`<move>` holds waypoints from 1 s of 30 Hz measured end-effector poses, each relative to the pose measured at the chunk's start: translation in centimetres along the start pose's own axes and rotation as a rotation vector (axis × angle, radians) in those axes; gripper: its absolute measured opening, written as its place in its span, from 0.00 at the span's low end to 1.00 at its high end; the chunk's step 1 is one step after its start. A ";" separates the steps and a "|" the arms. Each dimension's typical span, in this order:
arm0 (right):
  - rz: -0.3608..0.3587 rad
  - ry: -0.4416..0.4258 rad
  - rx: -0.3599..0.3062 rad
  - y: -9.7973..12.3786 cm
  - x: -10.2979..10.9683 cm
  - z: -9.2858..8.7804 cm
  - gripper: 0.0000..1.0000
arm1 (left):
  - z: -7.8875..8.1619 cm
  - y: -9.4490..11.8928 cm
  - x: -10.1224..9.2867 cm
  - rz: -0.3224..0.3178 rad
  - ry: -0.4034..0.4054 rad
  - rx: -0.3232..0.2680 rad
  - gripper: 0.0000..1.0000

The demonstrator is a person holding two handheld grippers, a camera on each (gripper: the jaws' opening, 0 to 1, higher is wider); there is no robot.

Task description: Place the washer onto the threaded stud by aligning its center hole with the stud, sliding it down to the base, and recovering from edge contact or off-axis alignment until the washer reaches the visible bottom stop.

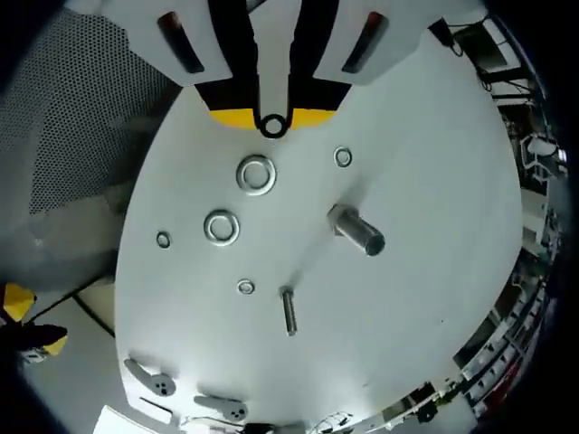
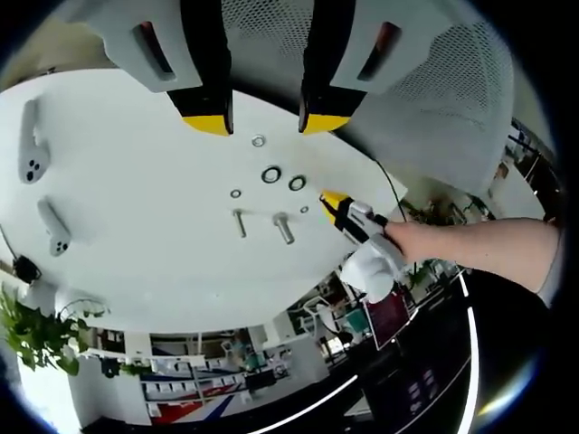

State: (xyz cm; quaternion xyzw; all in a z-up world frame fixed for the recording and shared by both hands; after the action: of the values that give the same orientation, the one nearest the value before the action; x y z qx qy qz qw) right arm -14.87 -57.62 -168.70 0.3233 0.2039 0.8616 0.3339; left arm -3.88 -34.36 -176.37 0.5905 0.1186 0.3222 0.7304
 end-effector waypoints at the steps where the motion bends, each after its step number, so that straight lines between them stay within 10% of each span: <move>1: 0.001 0.000 -0.002 0.0 0.0 0.0 0.31 | 0.8 0.5 0.2 0.003 0.003 -0.014 0.08; 19: 0.007 0.002 -0.016 0.0 0.0 0.2 0.31 | 11.5 1.3 1.1 0.007 -0.087 -0.133 0.08; 30: 0.009 -0.001 -0.015 -0.1 0.0 0.2 0.31 | 13.8 -1.1 0.9 -0.029 -0.094 -0.107 0.09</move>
State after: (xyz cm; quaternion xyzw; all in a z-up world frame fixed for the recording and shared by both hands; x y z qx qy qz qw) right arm -14.72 -57.52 -168.58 0.3220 0.1960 0.8644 0.3327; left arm 4.77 -44.79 -173.43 0.5632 0.0753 0.2894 0.7703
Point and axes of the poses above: the point that each gripper's makers call its tool centre point, and the gripper's own axes: y roughly backward along the fingers, x roughly to its left, z roughly out of its top, the point moved 4 cm from there along y, roughly backward along the fingers, and after that the axes turned 11 degrees about z, right-handed, at the moved point
